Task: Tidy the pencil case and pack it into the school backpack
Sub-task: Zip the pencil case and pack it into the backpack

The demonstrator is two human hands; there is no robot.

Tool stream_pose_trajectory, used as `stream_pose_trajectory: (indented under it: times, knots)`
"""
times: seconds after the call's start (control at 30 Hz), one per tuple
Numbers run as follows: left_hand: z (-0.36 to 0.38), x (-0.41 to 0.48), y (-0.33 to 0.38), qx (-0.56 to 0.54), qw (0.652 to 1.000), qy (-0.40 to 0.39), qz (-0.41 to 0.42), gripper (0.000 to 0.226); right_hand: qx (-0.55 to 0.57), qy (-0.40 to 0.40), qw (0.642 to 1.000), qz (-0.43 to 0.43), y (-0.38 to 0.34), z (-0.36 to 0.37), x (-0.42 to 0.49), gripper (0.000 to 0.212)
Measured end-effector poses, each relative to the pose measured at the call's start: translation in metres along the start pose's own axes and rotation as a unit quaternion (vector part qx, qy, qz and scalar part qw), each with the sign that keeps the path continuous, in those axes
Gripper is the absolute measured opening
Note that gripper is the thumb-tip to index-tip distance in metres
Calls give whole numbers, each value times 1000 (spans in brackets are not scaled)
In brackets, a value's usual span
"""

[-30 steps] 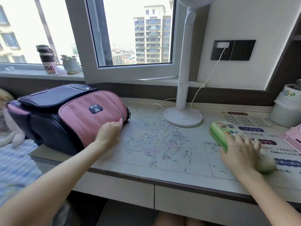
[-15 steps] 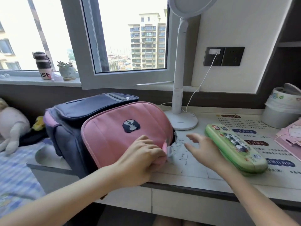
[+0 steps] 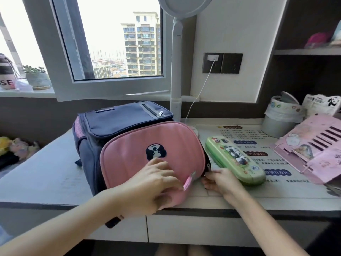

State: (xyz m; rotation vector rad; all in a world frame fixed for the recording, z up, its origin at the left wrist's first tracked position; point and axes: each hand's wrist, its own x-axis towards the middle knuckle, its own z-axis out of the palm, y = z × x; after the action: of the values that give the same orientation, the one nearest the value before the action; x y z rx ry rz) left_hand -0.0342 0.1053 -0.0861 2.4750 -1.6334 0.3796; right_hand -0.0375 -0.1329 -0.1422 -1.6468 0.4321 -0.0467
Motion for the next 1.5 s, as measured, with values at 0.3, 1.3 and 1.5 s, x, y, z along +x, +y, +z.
stream_pose_trajectory:
  times: [0.3,1.3,1.5]
  knots:
    - [-43,-38,-62,98,959,124,-236,60,-250,54,956,-142,-5,-17,-16,32]
    - [-23,-77,-107,-765,470,394,-197,67,-572,56,587,-570,-87,222,-88,19]
    - [-18,-75,-99,-741,521,347,-246,62,-540,16,449,-711,-38,183,-121,36]
